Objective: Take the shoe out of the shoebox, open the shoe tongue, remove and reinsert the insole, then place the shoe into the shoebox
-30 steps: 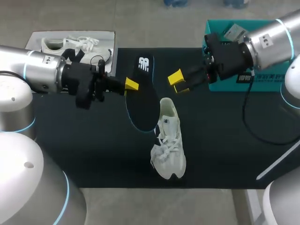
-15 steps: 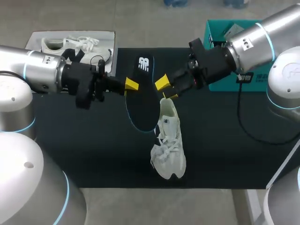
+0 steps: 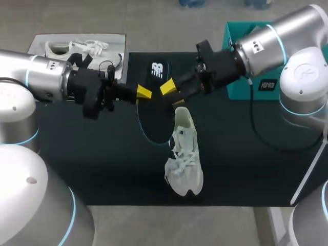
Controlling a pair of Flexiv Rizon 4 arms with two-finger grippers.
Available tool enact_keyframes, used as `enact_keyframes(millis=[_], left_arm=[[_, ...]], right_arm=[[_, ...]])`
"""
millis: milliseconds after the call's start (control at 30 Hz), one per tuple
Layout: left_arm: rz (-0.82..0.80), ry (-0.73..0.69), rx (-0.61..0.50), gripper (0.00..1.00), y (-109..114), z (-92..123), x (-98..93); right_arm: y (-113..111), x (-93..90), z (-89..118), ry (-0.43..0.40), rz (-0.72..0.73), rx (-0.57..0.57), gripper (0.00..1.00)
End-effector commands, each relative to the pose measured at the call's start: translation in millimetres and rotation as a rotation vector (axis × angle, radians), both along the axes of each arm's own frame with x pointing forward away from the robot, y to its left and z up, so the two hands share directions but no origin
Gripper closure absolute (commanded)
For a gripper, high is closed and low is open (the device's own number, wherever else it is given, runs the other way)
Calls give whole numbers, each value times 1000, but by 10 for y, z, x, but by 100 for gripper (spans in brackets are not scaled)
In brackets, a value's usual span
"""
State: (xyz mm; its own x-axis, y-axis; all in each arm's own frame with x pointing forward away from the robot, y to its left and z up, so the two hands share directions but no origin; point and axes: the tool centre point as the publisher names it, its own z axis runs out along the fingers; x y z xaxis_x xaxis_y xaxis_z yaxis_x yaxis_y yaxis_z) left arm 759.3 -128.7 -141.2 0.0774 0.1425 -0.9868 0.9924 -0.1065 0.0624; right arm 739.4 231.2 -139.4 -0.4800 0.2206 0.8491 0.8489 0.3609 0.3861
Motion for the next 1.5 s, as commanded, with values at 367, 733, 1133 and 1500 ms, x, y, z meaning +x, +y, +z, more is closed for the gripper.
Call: enact_keyframes(millis=[367, 733, 1133, 1500], left_arm=[[1, -2, 0, 100, 2, -2, -6], [1, -2, 0, 100, 2, -2, -6], [1, -2, 0, 74, 2, -2, -6], [-64, 253, 209, 0, 346, -34, -154]], right_arm=[[116, 7, -103, 20, 20, 15, 100], [127, -6, -129, 25, 20, 26, 100], [103, 15, -124, -3, -2, 30, 100], [-161, 144, -233, -9, -66, -12, 100]])
